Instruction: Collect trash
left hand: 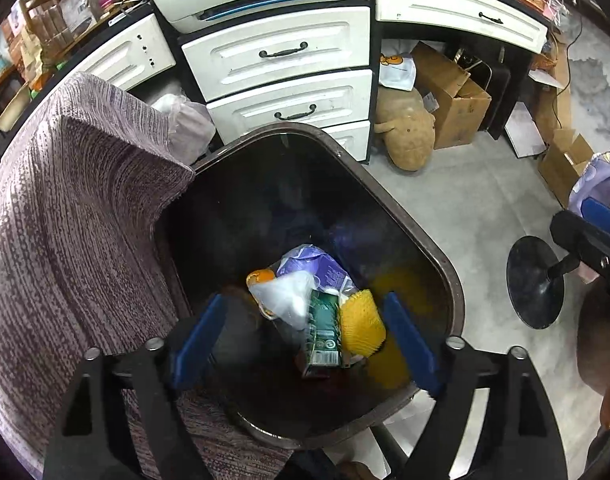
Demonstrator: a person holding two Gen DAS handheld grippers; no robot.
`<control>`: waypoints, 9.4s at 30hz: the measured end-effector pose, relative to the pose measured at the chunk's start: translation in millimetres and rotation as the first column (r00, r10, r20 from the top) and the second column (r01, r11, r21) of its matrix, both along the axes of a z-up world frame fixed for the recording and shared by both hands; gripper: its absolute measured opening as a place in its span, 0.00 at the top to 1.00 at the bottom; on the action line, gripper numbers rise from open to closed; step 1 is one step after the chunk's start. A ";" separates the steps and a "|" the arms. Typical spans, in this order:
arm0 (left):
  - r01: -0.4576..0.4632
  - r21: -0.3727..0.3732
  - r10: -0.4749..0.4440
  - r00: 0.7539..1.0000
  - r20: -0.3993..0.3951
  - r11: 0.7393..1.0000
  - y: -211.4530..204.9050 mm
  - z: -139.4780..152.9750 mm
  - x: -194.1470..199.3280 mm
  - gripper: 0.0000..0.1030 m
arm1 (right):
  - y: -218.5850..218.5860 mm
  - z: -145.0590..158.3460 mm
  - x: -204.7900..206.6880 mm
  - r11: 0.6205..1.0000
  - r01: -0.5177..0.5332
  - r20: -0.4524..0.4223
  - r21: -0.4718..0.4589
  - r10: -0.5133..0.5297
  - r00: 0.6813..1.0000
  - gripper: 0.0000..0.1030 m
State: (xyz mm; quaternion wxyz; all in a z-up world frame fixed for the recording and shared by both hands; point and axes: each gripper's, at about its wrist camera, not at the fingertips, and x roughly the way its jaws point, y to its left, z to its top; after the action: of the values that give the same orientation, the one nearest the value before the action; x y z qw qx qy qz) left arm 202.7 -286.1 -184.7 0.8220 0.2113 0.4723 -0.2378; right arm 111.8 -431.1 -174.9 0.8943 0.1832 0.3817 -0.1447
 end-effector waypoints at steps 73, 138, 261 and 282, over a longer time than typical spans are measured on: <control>-0.561 -0.093 0.564 0.782 0.265 0.822 430.7 143.8 185.3 0.05 | 360.1 133.3 208.5 0.684 -0.723 0.103 -0.092 0.729 0.677 0.07; -0.605 -0.339 0.680 0.712 0.175 0.721 430.4 158.7 2.6 0.67 | 424.0 167.8 172.4 0.499 -0.808 0.088 -0.312 0.863 0.498 0.83; -0.023 0.002 0.023 1.000 0.015 1.000 17.3 -0.7 -14.8 0.18 | 19.7 -2.1 -5.4 0.997 -0.071 0.016 -0.029 0.072 0.997 0.24; -0.055 -0.192 0.130 0.906 0.402 0.980 112.4 129.4 -114.8 0.05 | 116.5 130.3 -50.6 0.947 -0.055 0.356 -0.315 0.171 0.919 0.05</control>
State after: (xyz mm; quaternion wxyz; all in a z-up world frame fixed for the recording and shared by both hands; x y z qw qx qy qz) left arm 87.9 -173.8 -55.3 0.9290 0.1607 0.2745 -0.1893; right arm 61.2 -314.6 -44.5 0.9752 0.0477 0.1857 -0.1101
